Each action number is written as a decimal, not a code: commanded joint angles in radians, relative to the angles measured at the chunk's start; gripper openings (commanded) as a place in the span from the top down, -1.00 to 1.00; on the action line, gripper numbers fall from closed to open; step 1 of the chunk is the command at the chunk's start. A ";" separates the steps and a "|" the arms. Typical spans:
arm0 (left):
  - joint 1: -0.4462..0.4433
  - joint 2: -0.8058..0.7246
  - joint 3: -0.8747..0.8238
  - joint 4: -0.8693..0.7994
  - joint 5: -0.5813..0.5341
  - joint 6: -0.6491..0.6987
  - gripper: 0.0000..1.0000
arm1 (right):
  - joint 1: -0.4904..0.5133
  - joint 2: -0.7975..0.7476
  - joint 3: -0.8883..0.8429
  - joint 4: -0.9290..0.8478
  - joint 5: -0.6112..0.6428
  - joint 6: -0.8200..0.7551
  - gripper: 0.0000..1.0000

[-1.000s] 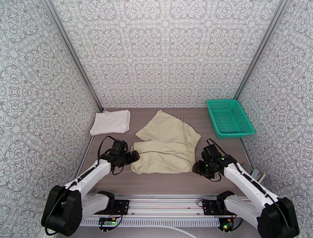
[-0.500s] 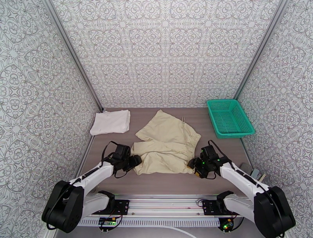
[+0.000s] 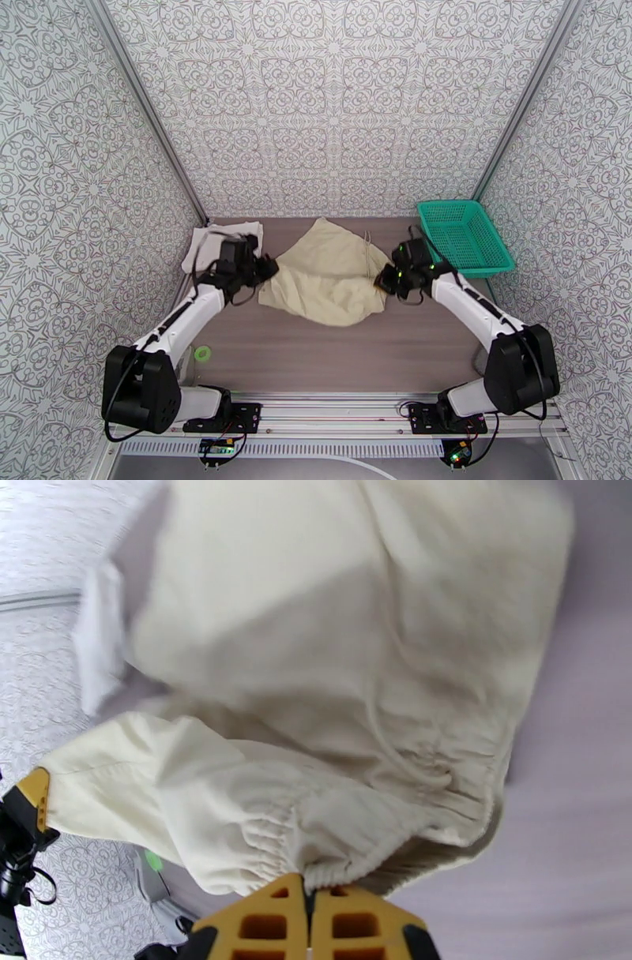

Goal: Fold and stack the mixed laundry pile

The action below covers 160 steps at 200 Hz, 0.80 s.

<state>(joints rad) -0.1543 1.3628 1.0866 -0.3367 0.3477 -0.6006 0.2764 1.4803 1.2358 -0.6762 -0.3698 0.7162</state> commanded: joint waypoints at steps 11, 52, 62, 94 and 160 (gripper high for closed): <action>0.000 -0.102 0.029 -0.124 -0.004 0.087 1.00 | -0.011 -0.099 0.092 -0.195 0.063 -0.127 1.00; -0.072 -0.378 -0.231 -0.235 -0.093 0.020 1.00 | -0.012 -0.379 -0.250 -0.184 0.068 -0.072 1.00; -0.092 -0.441 -0.300 -0.270 -0.134 -0.022 0.75 | -0.013 -0.450 -0.364 -0.189 0.079 -0.063 1.00; -0.106 -0.521 -0.453 -0.392 -0.173 -0.125 -0.33 | -0.017 -0.555 -0.589 -0.264 0.099 -0.026 0.40; -0.105 -0.353 -0.511 -0.375 -0.136 -0.133 -0.59 | -0.030 -0.560 -0.722 -0.106 -0.001 0.155 -0.23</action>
<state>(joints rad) -0.2508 0.9573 0.6025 -0.7208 0.2047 -0.7139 0.2539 0.9394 0.5549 -0.8932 -0.2966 0.7704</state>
